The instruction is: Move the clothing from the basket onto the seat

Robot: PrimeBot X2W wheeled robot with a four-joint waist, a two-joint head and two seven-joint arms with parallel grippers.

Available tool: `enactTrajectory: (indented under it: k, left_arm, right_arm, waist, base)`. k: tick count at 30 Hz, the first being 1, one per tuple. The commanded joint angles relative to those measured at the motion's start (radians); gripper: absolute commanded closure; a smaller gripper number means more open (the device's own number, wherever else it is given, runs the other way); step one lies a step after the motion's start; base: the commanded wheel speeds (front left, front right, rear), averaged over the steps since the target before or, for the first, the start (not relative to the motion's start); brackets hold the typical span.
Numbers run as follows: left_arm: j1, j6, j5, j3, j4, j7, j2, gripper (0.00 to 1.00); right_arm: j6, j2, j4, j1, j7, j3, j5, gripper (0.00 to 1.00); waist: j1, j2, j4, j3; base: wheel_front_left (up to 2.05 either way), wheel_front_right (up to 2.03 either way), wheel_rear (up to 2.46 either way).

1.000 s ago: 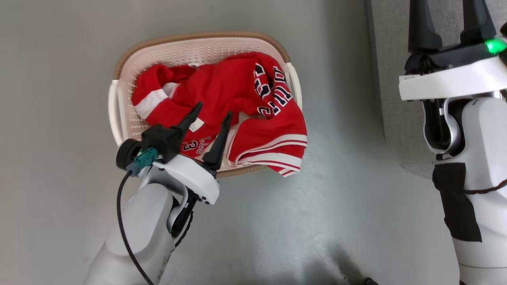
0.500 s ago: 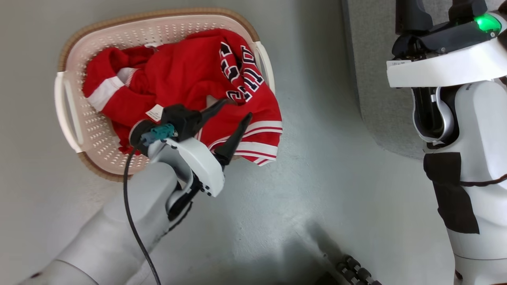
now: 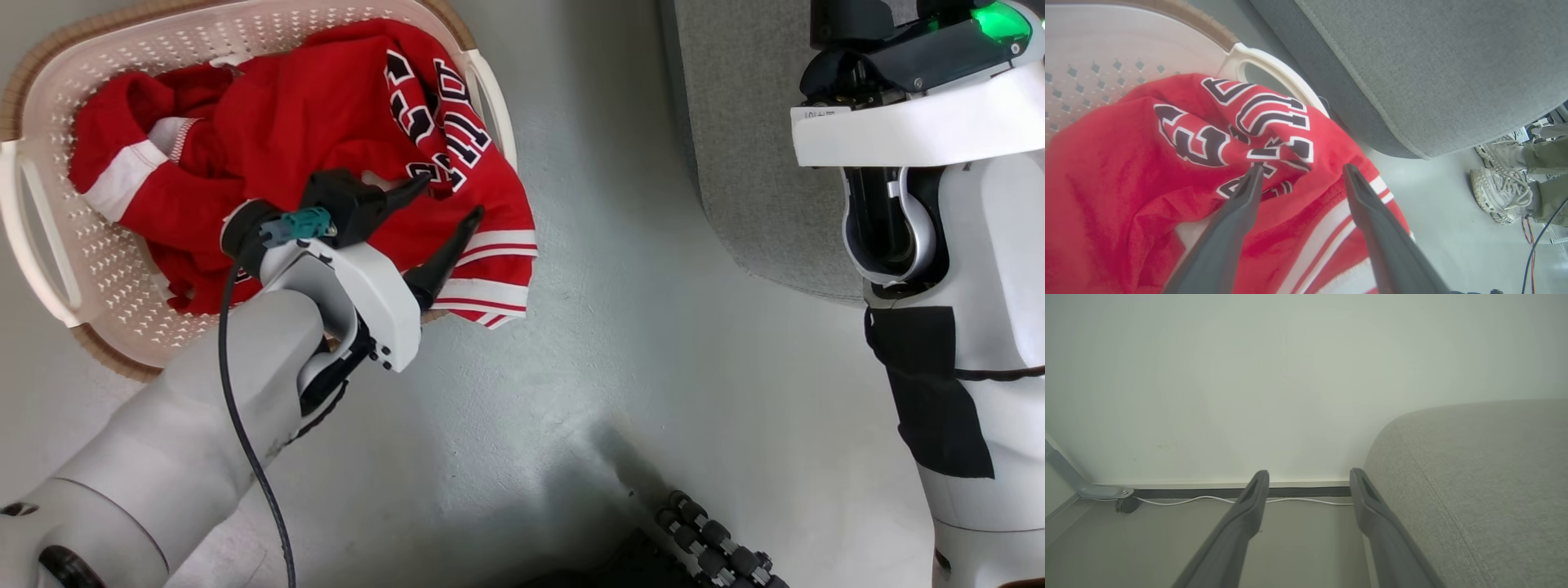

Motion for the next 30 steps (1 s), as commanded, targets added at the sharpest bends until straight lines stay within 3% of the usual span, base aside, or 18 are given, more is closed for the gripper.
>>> enactTrajectory:
  k: [1, 9, 10, 15, 20, 30]
  left_arm:
    - [-0.026, -0.001, -0.020, -0.001, -0.021, -0.006, 0.015, 0.00]
    - [-0.069, -0.001, -0.055, -0.043, -0.018, -0.006, 0.029, 0.00]
    - [-0.071, -0.001, -0.057, -0.046, -0.017, -0.006, 0.028, 1.00]
    - [-0.078, -0.001, -0.067, -0.054, -0.006, -0.006, 0.023, 1.00]
    - [-0.045, -0.001, -0.047, 0.000, -0.005, -0.006, 0.021, 1.00]
    - [0.102, -0.001, 0.100, 0.223, -0.025, -0.006, -0.022, 1.00]
  right_arm:
    - [0.007, 0.007, -0.032, 0.016, -0.006, 0.012, 0.012, 0.00]
    - [0.007, 0.007, -0.039, 0.024, -0.006, 0.016, 0.047, 0.00]
    - [0.007, 0.007, -0.039, 0.025, -0.006, 0.016, 0.050, 0.00]
    - [0.007, 0.007, -0.031, 0.034, -0.006, 0.010, 0.050, 0.00]
    - [0.007, 0.007, -0.009, 0.054, -0.006, -0.006, 0.021, 0.00]
    - [0.007, 0.007, 0.060, 0.143, -0.006, -0.057, -0.073, 0.00]
  waist:
    - [0.0000, 0.0000, -0.013, 0.013]
    - [0.0000, 0.0000, -0.041, 0.039]
    - [0.0000, 0.0000, -0.045, 0.041]
    - [0.0000, 0.0000, -0.046, 0.029]
    - [0.0000, 0.0000, -0.019, -0.020]
    - [0.0000, 0.0000, 0.076, -0.194]
  base:
    - [0.00, 0.00, 0.00]
    - [0.00, 0.00, 0.00]
    - [0.00, 0.00, 0.00]
    - [0.00, 0.00, 0.00]
    - [0.00, 0.00, 0.00]
    - [0.00, 0.00, 0.00]
